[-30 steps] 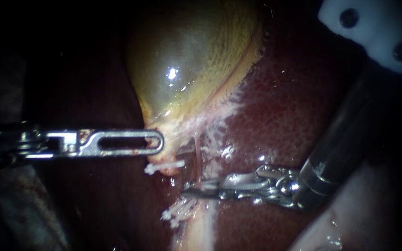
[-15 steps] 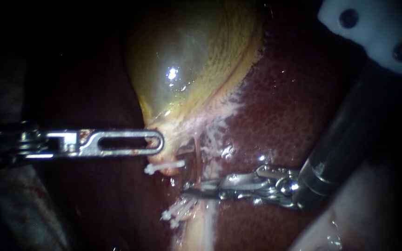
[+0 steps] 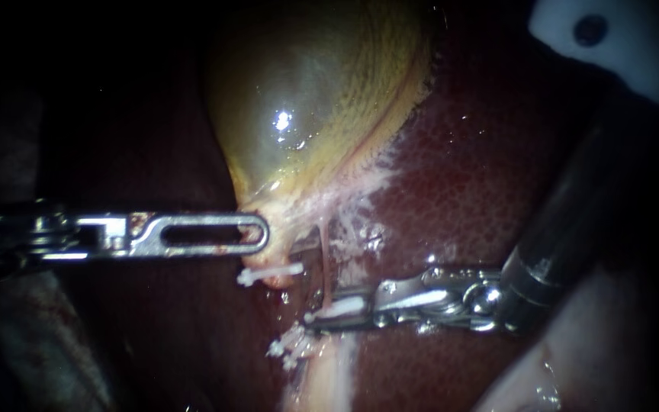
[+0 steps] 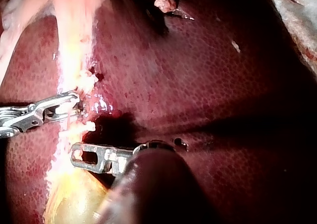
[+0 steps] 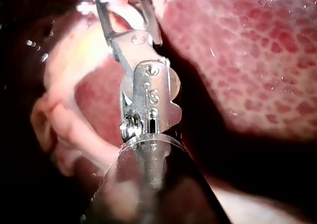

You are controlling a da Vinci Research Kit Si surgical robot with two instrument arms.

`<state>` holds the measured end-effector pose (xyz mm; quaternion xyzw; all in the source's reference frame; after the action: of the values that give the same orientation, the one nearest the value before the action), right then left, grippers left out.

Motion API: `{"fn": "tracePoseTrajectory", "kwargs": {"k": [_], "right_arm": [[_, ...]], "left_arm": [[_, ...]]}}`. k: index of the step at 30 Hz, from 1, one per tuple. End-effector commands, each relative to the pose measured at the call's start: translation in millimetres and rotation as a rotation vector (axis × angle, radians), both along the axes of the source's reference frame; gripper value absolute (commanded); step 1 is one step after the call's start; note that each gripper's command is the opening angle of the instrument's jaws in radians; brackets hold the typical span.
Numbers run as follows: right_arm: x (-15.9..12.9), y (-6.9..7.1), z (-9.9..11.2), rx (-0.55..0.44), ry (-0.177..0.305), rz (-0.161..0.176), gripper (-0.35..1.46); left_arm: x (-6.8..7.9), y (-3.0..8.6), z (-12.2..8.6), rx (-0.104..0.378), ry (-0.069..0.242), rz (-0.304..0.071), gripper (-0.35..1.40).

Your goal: Going back first clip right tube

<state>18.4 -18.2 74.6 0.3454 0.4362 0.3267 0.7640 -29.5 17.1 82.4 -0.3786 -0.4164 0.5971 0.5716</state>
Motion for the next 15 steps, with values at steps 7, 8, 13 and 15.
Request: {"fn": "tracePoseTrajectory", "kwargs": {"k": [7, 8, 13, 15], "right_arm": [[-0.2, 0.9, -0.5, -0.101, 0.03, -0.044, 0.39], [-0.3, 1.1, -0.7, -0.121, 0.034, -0.054, 0.39], [-0.6, 1.8, -1.3, -0.188, 0.053, -0.091, 0.41], [-0.8, 2.0, -1.5, -0.206, 0.057, -0.092, 0.41]], "left_arm": [[0.0, 0.0, 0.0, 0.0, 0.0, 0.0, -0.35], [0.0, 0.0, 0.0, 0.0, 0.0, 0.0, -0.35], [0.0, 0.0, 0.0, 0.0, 0.0, 0.0, -0.35], [0.0, 0.0, 0.0, 0.0, 0.0, 0.0, -0.35]]}}
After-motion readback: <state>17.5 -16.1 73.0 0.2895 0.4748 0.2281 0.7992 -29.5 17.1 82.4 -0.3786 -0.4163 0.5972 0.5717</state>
